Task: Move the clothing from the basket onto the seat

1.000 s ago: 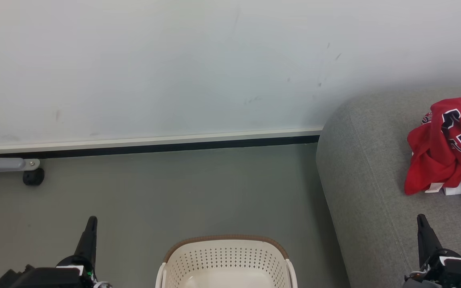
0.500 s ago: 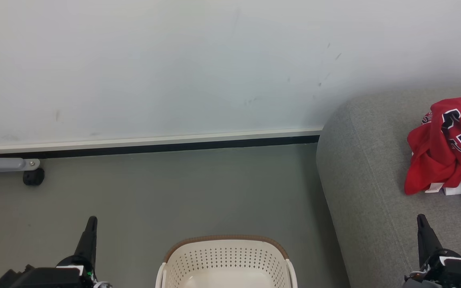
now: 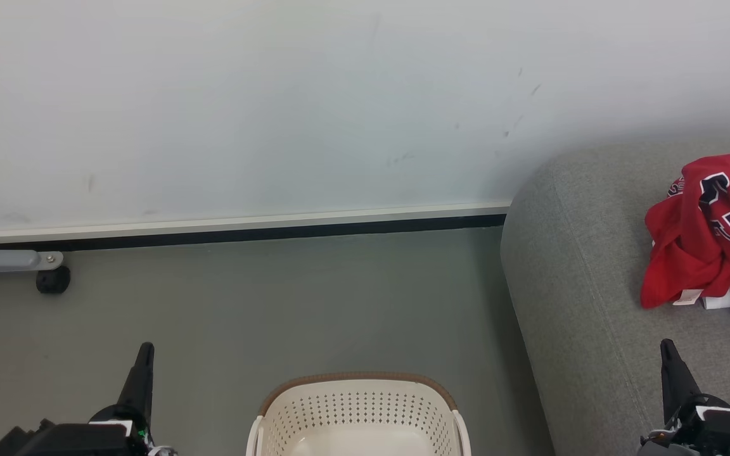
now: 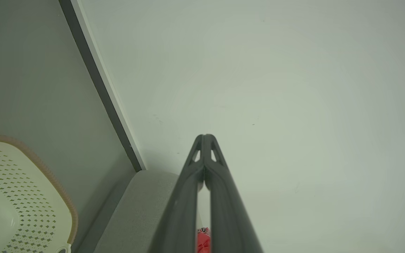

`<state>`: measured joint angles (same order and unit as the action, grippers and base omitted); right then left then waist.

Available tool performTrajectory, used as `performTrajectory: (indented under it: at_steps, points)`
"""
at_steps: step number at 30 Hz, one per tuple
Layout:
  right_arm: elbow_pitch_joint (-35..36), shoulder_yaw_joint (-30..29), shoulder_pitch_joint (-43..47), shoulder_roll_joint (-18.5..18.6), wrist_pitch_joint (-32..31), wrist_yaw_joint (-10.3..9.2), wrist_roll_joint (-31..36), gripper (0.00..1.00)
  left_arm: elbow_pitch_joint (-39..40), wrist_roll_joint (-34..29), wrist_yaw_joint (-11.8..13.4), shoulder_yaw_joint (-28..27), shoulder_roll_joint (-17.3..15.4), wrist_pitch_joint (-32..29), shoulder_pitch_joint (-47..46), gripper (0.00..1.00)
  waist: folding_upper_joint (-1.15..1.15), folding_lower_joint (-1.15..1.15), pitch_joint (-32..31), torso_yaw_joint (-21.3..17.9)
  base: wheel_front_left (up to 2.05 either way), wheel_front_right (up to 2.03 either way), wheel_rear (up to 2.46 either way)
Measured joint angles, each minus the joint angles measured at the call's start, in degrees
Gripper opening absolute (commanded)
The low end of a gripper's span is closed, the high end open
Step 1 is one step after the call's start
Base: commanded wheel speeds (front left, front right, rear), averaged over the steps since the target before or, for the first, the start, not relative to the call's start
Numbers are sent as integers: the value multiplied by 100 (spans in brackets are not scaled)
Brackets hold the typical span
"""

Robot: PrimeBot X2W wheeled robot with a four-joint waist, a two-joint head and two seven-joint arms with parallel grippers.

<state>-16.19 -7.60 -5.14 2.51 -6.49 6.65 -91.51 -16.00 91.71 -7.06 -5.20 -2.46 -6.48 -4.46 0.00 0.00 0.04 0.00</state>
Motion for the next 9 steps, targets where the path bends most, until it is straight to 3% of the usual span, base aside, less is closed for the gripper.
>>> performTrajectory:
  at_steps: [9]
  points:
    - [0, 0, 0, 0, 0, 0, 0, 0, 0, 0, 0, 0, 0, 0, 0, 0, 0, 0, 0, 0, 0, 0, 0]
